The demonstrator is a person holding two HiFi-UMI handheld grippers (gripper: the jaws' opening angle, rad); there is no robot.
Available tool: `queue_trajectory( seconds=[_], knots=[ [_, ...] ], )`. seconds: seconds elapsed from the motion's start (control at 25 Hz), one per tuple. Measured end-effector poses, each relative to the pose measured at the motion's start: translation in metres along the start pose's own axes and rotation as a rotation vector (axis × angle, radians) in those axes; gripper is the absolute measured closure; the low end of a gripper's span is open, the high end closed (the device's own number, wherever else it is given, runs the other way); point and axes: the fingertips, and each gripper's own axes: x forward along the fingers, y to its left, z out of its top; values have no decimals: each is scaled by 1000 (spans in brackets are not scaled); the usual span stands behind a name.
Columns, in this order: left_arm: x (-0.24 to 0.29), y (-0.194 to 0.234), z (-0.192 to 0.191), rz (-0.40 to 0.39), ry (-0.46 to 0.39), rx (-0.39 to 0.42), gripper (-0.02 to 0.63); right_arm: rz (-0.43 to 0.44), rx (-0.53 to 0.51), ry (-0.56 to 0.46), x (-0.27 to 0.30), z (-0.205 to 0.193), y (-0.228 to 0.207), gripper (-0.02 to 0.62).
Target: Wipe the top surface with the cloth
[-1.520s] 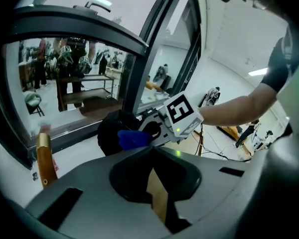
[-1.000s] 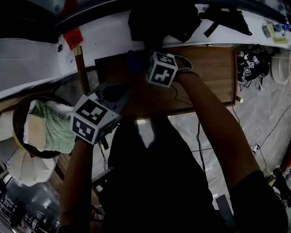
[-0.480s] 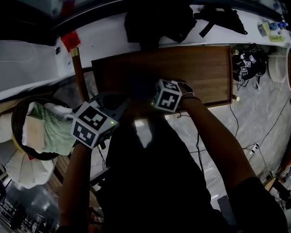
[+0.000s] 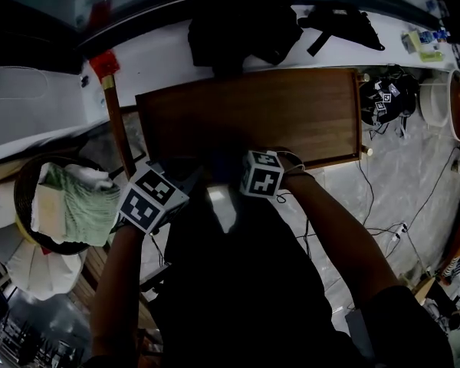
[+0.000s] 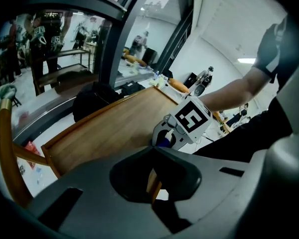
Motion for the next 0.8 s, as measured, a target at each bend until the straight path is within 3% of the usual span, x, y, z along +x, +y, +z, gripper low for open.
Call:
queue_trajectory(
  seconds=[0.4, 0.52, 0.56, 0.64, 0.72, 0.8],
  knots=[
    [25, -19, -22, -42, 163, 43, 595, 105, -32, 49, 2, -11, 22, 506],
    [25, -14, -15, -23, 163, 52, 595, 139, 15, -26, -4, -5, 16, 506],
    [23, -9, -8, -2, 145, 51, 595, 118, 37, -74, -12, 0, 6, 506],
    [20, 5, 13, 53, 85, 38, 595, -2, 38, -147, -39, 10, -32, 506],
    [15, 22, 35, 112, 27, 15, 595, -162, -22, -150, -68, 20, -78, 506],
    [13, 35, 54, 155, 8, 3, 595, -269, -79, -132, -91, 28, -119, 506]
  ],
)
